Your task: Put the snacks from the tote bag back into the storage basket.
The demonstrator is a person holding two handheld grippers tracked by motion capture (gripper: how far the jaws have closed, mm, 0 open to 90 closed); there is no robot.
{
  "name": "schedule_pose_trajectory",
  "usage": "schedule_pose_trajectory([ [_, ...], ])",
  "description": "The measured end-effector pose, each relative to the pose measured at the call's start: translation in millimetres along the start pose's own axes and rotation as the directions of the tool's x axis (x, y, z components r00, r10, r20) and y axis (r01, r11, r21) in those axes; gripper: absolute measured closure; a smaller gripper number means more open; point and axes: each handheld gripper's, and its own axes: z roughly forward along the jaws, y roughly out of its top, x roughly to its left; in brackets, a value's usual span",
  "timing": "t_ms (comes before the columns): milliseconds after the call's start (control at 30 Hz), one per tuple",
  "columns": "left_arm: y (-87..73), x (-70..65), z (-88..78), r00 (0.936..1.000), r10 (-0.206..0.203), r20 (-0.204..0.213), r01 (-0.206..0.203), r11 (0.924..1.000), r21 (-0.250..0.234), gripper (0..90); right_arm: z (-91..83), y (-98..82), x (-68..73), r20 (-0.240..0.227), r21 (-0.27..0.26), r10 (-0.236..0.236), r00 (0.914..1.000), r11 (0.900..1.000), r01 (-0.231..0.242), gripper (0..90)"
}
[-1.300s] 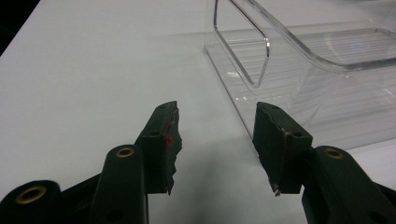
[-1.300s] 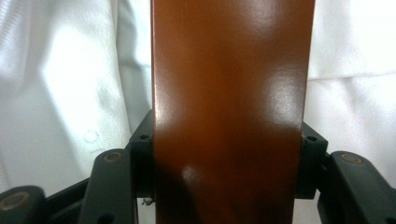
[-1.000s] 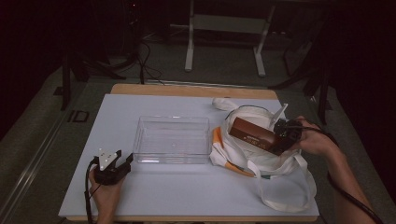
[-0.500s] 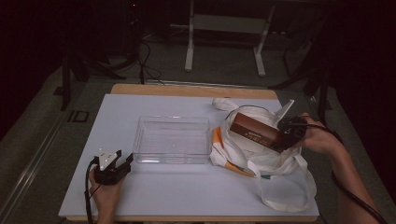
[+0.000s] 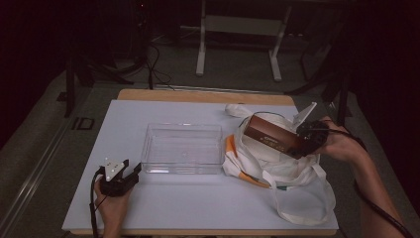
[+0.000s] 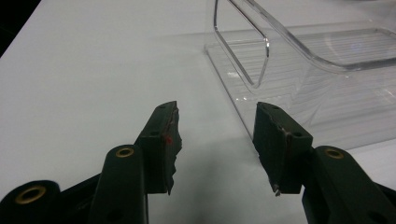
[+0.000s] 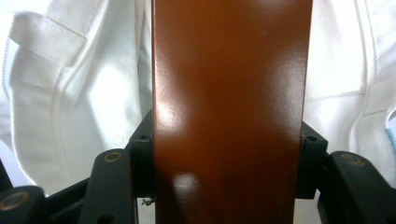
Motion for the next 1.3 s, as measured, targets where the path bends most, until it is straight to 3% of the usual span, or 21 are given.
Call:
schedule_pose_trajectory([
  [533, 0.0, 0.0, -0.1, 1.0, 0.001, 0.0, -0.001, 1.0, 0.0, 51.0, -15.5, 13.0, 5.7, 0.01, -0.036, -0.043, 0.999, 0.998, 0.043, 42.8],
  [967, 0.0, 0.1, -0.1, 1.0, 0.001, 0.0, -0.001, 1.0, -0.001, 51.0, -18.5, 23.5, 9.7, 0.012, -0.055, -0.071, 0.9974, 0.996, 0.072, 42.8],
  [1300, 0.0, 0.2, -0.3, 1.0, 0.002, 0.001, -0.002, 1.0, -0.001, 51.0, -15.4, 38.9, 15.0, 0.002, -0.041, -0.1, 0.995, 0.994, 0.1, 42.8],
])
